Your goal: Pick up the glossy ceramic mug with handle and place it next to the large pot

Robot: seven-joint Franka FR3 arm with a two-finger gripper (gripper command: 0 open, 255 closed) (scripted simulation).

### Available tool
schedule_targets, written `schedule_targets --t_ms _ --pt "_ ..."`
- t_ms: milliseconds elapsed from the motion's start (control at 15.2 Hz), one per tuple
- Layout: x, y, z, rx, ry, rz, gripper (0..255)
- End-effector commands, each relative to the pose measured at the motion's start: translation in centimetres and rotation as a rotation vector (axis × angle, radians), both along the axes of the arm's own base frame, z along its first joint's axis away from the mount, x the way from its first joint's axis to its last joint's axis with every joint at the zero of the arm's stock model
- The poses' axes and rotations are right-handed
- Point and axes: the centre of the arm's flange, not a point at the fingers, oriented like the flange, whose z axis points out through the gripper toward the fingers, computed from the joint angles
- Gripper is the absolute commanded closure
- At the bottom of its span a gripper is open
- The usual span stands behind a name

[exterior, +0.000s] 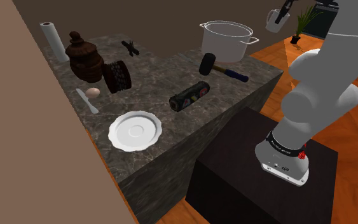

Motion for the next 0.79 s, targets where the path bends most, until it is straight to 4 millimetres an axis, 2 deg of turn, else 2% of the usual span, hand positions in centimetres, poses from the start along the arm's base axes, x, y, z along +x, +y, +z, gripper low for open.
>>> schedule_targets --t_ms 0,726 --pt "0.0 0.1 -1.0 -0.001 0.000 0.000 255" --pt "0.0 0.1 -6.8 -0.001 0.000 0.000 255"
